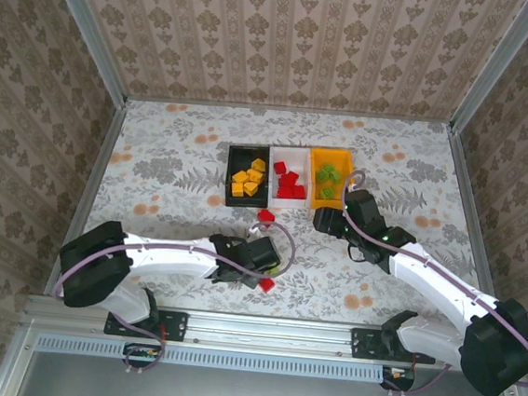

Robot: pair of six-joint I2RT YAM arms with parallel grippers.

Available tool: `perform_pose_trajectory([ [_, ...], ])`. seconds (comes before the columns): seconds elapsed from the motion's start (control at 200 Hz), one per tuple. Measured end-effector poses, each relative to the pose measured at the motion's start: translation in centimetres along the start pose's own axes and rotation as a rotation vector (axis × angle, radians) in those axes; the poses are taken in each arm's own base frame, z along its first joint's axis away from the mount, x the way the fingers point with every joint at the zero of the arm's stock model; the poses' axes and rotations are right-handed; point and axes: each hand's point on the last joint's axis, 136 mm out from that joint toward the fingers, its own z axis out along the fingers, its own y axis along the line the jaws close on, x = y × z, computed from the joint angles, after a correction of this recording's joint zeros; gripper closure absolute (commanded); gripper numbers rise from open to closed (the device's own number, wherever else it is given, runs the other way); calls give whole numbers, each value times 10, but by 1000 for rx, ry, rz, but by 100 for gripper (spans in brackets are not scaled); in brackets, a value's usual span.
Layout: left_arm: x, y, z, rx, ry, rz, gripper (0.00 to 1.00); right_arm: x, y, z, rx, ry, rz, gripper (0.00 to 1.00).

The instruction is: Sort the legos into containers by color

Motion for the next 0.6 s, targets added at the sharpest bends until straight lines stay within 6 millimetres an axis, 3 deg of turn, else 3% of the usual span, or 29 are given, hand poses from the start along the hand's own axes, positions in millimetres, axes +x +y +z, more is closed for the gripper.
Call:
perform_pose_trajectory([
  [0.135,-20,16,-24,-13,-56,-35,65,-1,1,-2,-4,-5,1,23],
  [0.245,-61,39,-49,-16,-157,-111,65,-3,2,-4,-9,-14,2,23],
  [0.375,-114,80,-65,-53,-254,-211,65,-3,2,-4,-9,-14,2,23],
  [0.48,-154,105,-63,-78,-292,-254,66,-3,2,-4,-9,-14,2,23],
  [0.6,-194,121,-41,-91,-290,-268,67,-3,1,-3,-8,-12,1,23],
])
